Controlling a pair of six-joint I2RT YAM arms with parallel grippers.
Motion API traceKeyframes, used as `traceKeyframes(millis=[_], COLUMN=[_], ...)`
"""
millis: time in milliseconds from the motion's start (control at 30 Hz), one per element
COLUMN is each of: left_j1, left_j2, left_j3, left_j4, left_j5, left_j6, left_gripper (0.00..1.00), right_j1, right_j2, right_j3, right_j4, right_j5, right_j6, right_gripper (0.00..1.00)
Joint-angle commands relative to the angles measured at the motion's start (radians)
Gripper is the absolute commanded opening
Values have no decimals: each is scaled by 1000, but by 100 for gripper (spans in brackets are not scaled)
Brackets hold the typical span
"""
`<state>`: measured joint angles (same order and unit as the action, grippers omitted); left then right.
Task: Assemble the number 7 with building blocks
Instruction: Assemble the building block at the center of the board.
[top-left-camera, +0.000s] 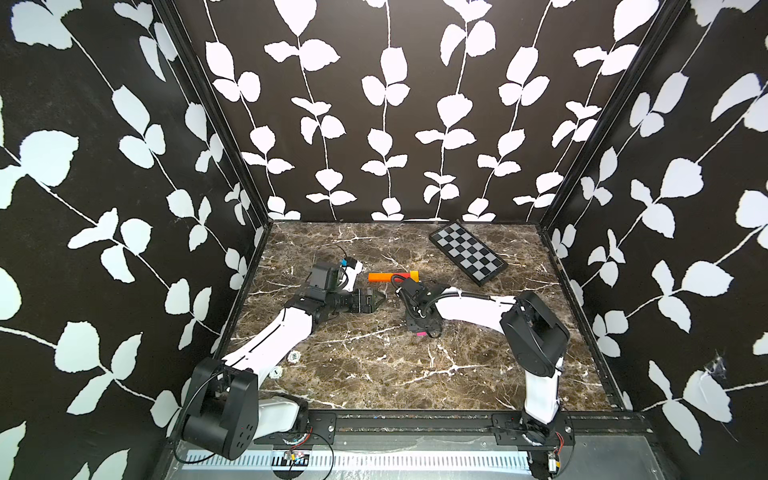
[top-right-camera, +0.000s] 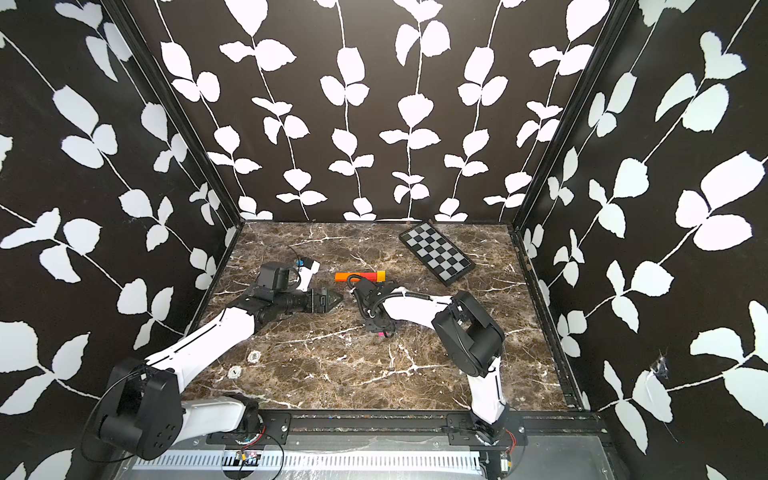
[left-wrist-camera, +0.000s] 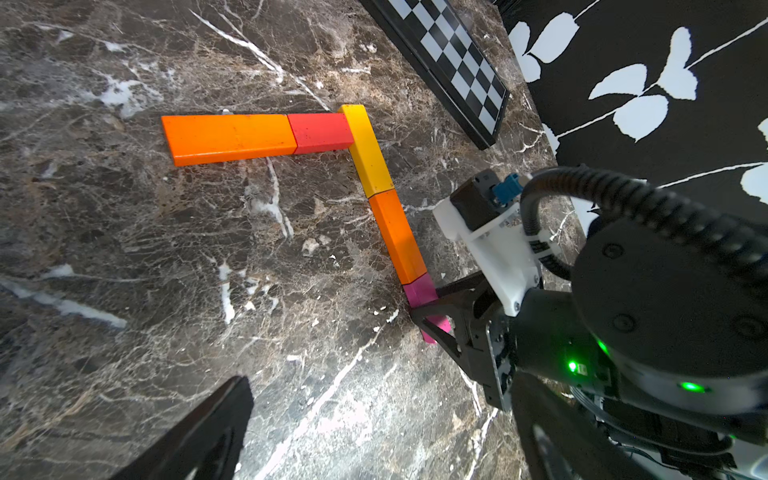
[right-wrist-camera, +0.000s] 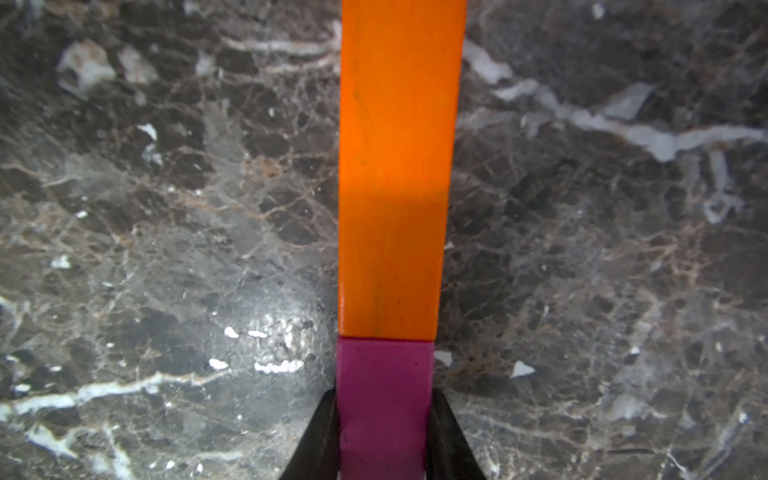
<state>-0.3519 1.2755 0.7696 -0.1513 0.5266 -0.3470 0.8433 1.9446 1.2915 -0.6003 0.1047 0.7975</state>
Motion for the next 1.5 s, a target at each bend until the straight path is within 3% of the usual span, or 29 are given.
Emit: traceKeyframes(millis=[0, 1033, 1133, 1167, 1200, 1233, 1267, 1467], left_j1=[-1, -1, 0, -1, -1, -1, 0, -1], left_j2=[-11, -18, -21, -21, -20, -21, -21, -20], left_j3=[17, 16, 16, 16, 16, 15, 16, 16], left_j4=[-11, -17, -19, -19, -20, -20, -21, -21], left_j5=[-9, -30, -30, -32, -33, -33, -34, -40], left_j6=[16, 17, 18, 18, 18, 19, 19, 19], left_gripper=[99, 99, 99, 99, 99, 99, 99, 99], right_j1=[-13, -13, -13, -13, -13, -13, -13, -11], right_j2=[46, 56, 55, 54, 52, 50, 46, 12], right_j3=[-4, 11, 11, 10, 9, 8, 7, -6], right_j4=[-29, -33, -36, -37, -36, -36, -35, -36], right_j5=[26, 24, 26, 27, 26, 28, 31, 45], right_j6=[1, -2, 2, 3, 5, 5, 7, 15], right_gripper=[21, 37, 45, 52, 64, 89, 99, 99])
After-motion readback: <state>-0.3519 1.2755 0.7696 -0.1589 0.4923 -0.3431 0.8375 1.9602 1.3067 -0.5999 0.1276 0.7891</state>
